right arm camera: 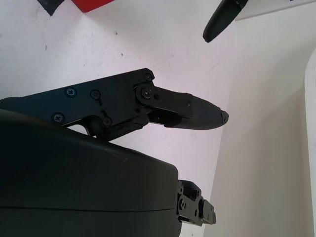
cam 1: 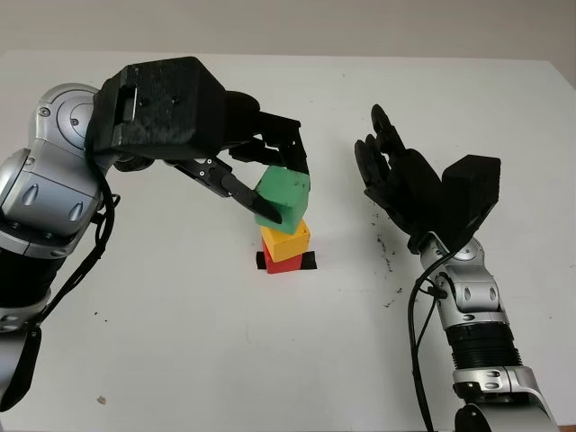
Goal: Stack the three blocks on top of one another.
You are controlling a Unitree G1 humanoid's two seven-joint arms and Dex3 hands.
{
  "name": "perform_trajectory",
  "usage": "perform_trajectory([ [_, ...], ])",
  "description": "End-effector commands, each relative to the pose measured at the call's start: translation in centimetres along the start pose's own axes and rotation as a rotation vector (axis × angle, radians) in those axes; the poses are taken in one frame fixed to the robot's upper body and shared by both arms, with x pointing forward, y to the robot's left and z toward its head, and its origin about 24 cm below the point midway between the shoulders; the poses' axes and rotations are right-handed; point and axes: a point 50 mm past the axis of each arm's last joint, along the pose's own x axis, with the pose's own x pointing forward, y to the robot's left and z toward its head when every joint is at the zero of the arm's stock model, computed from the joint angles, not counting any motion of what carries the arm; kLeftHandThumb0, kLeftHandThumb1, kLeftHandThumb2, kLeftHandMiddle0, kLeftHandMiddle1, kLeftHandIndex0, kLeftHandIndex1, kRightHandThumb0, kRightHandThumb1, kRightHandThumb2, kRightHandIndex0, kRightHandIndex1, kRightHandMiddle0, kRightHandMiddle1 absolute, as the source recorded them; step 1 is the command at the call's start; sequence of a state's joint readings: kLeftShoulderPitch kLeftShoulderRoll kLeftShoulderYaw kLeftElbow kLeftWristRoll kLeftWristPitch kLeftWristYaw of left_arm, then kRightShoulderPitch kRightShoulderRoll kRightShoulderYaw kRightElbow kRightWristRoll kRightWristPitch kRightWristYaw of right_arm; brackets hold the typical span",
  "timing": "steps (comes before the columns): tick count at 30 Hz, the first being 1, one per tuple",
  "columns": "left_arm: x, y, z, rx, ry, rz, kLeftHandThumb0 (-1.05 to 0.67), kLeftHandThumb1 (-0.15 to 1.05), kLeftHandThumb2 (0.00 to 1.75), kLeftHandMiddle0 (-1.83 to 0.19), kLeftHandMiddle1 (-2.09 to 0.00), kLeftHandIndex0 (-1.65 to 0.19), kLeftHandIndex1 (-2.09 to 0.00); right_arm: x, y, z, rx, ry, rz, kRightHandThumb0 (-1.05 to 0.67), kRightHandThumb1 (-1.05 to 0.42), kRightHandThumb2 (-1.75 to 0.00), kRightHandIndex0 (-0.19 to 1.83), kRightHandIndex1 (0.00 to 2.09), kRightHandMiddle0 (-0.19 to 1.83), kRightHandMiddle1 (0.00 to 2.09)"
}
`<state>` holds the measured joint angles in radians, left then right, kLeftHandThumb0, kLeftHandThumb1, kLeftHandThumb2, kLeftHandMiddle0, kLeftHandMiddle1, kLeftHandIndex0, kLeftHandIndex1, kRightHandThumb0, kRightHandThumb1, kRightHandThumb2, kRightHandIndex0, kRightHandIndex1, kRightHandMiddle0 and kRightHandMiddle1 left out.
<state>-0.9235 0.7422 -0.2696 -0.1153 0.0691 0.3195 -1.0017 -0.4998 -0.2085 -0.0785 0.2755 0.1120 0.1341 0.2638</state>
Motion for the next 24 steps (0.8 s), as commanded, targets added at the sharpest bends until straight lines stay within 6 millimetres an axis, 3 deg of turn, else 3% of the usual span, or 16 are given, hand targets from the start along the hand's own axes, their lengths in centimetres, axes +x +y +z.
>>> perform_trajectory([
  [1,-0.2,0.8,0.4,0.033,-0.027,0.013,-0.48,1.05,0.11,-0.21,-0.02,-0.22,-1.68,-0.3,-0.2,0.2,-0.011,-0.017,0.005,-0.6,-1.05,-0.6,-0.19,0.0,-0.19,0.01],
  [24,1.5,1.6,-1.0,-0.038,-0.156,-0.028,-0.53,1.05,0.08,-0.14,-0.03,-0.24,-1.72,-0.6,-0.5,0.4,-0.036,-0.015,-0.002,-0.58,-1.05,-0.6,-0.19,0.0,-0.19,0.02],
])
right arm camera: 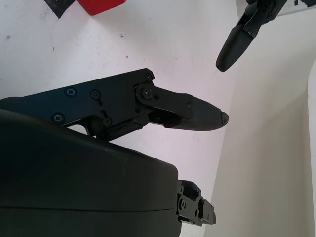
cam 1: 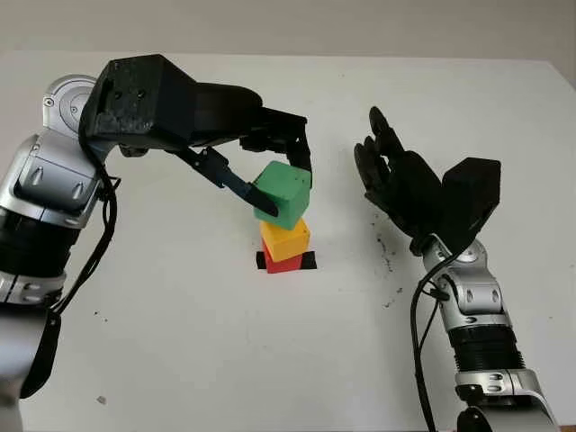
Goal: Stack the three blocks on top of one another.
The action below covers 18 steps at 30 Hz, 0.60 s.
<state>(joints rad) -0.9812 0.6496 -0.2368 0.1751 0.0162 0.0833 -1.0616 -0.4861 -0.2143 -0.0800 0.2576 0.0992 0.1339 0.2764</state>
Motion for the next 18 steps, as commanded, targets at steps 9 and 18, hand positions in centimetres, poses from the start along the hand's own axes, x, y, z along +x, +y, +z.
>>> perform_trajectory([
  [9,0.7,0.8,0.6,0.049,-0.025,-0.003,-0.5,1.05,0.09,-0.13,-0.04,-0.23,-1.68,-0.4,-0.4,0.4,-0.02,-0.014,-0.006,-0.58,-1.05,-0.6,-0.19,0.0,-0.19,0.02],
  [18,1.1,0.7,0.4,0.076,0.012,-0.026,-0.49,1.05,0.08,-0.13,-0.04,-0.23,-1.67,-0.7,-0.7,0.6,-0.028,-0.007,-0.003,-0.62,-1.05,-0.58,-0.19,0.0,-0.18,0.04],
])
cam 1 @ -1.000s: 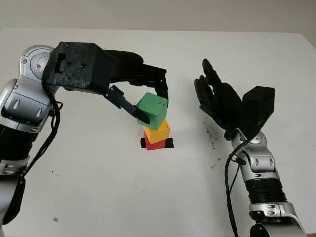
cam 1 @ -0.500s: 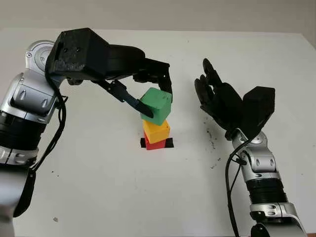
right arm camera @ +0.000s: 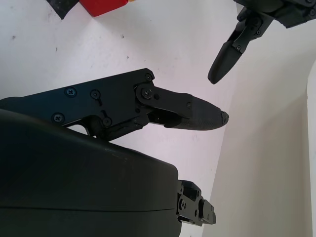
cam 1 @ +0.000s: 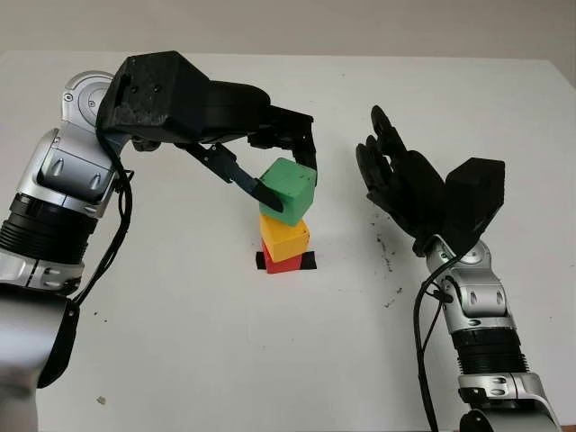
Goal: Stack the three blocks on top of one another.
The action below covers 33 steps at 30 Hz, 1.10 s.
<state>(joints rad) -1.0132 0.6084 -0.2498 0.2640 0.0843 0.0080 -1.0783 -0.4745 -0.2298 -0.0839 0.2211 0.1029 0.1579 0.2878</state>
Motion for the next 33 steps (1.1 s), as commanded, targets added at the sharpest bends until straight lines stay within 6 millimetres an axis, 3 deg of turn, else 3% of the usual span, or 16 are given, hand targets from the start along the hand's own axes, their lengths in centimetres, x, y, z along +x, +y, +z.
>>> perform_trajectory([
  [1,0.0,0.6,0.8,0.043,0.003,-0.004,-0.49,1.05,0.08,-0.12,-0.04,-0.23,-1.66,-0.3,-0.4,0.3,-0.019,-0.008,-0.006,-0.62,-1.05,-0.58,-0.19,0.0,-0.18,0.04],
  [23,0.7,-0.4,0.0,-0.056,0.014,-0.078,-0.47,1.04,0.06,-0.08,-0.04,-0.27,-1.63,-0.5,-0.4,0.5,-0.015,-0.016,0.002,-0.61,-1.05,-0.6,-0.19,0.0,-0.19,0.0],
  [27,0.7,-0.5,-0.1,-0.067,0.02,-0.062,-0.49,1.02,0.05,-0.07,-0.05,-0.27,-1.46,-0.5,-0.5,0.4,-0.001,-0.019,0.014,-0.6,-1.05,-0.62,-0.19,0.0,-0.19,0.0],
  [30,0.7,-0.5,-0.1,-0.064,0.022,-0.062,-0.56,1.0,0.05,0.01,-0.03,-0.19,-1.13,-0.5,-0.5,0.3,0.002,-0.016,0.014,-0.59,-1.05,-0.62,-0.19,0.0,-0.19,0.0],
  [33,0.7,-0.5,-0.2,-0.066,0.022,-0.063,-0.57,0.98,0.05,0.04,-0.04,-0.16,-1.11,-0.5,-0.5,0.3,0.002,-0.009,0.015,-0.59,-1.05,-0.62,-0.19,0.0,-0.19,0.0],
])
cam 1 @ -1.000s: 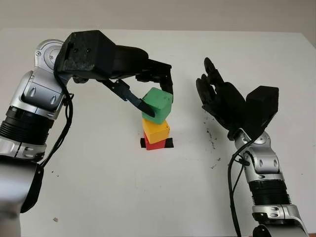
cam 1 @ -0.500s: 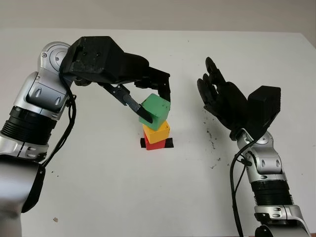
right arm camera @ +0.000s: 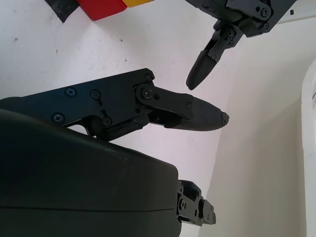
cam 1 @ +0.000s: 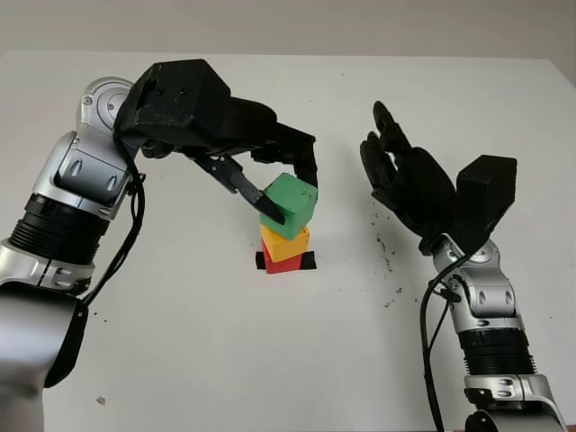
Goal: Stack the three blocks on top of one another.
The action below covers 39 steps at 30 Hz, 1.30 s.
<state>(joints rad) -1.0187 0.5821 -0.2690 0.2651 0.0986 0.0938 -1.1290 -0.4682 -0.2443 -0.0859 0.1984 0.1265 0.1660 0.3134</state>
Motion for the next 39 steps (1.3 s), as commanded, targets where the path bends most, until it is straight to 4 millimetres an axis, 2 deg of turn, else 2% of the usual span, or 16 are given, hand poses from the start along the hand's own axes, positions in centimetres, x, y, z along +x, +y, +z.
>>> perform_trajectory([
  [1,-0.2,0.1,0.0,0.003,-0.002,0.009,-0.57,0.97,0.05,0.05,-0.04,-0.19,-1.1,-0.3,-0.3,0.0,-0.009,0.008,-0.01,-0.59,-1.05,-0.61,-0.19,0.0,-0.19,0.0],
  [15,-0.7,0.1,-0.2,0.018,0.004,0.011,-0.55,0.93,0.05,0.03,-0.06,-0.21,-1.2,-0.3,-0.5,0.0,-0.002,0.014,-0.005,-0.59,-1.05,-0.6,-0.19,0.0,-0.19,0.03],
  [19,-1.3,0.3,-0.1,0.019,-0.007,-0.011,-0.56,0.92,0.05,0.07,-0.04,-0.11,-1.15,-0.2,-0.5,0.0,-0.026,0.005,0.003,-0.6,-1.05,-0.6,-0.19,0.0,-0.19,0.03],
  [22,-2.3,0.7,0.0,-0.007,-0.027,-0.022,-0.63,0.92,0.05,0.14,-0.02,0.09,-1.03,-0.2,-0.5,-0.1,-0.028,0.005,0.003,-0.61,-1.05,-0.59,-0.19,0.0,-0.19,0.02],
  [23,-2.8,0.8,0.0,-0.045,-0.038,-0.024,-0.62,0.91,0.05,0.16,-0.03,0.12,-0.89,-0.2,-0.4,-0.1,-0.029,0.006,0.006,-0.61,-1.05,-0.58,-0.19,0.0,-0.19,0.02],
  [24,-3.3,1.0,-0.1,-0.064,-0.053,-0.012,-0.63,0.89,0.05,0.18,-0.01,0.13,-0.62,-0.2,-0.4,-0.1,-0.025,0.006,0.007,-0.6,-1.05,-0.59,-0.19,0.0,-0.19,0.01],
  [25,-3.8,1.0,-0.1,-0.061,-0.069,0.011,-0.65,0.88,0.05,0.19,-0.01,0.1,-0.45,-0.1,-0.4,-0.1,-0.018,0.008,0.009,-0.59,-1.05,-0.59,-0.19,0.0,-0.19,0.01],
  [27,-4.9,1.2,-0.1,-0.058,-0.094,0.052,-0.71,0.87,0.06,0.19,-0.03,0.11,-0.22,-0.1,-0.4,-0.1,-0.008,0.005,0.013,-0.59,-1.05,-0.59,-0.19,0.0,-0.19,0.01],
  [33,-6.9,1.6,-0.5,-0.14,-0.112,0.174,-0.79,0.88,0.06,0.19,0.0,0.19,-0.02,0.2,-0.4,0.0,-0.023,0.008,0.001,-0.59,-1.05,-0.59,-0.19,0.0,-0.19,0.02],
  [35,-7.2,1.4,-0.7,-0.172,-0.104,0.227,-0.74,0.88,0.05,0.19,0.0,0.19,-0.01,0.3,-0.3,0.0,-0.038,0.014,0.001,-0.62,-1.05,-0.59,-0.19,0.0,-0.19,0.03],
  [39,-7.8,1.1,-1.2,-0.257,-0.135,0.368,-0.8,0.89,0.06,0.19,0.0,0.19,0.0,0.4,-0.2,-0.2,-0.008,0.024,0.002,-0.63,-1.05,-0.57,-0.19,0.0,-0.19,0.03],
])
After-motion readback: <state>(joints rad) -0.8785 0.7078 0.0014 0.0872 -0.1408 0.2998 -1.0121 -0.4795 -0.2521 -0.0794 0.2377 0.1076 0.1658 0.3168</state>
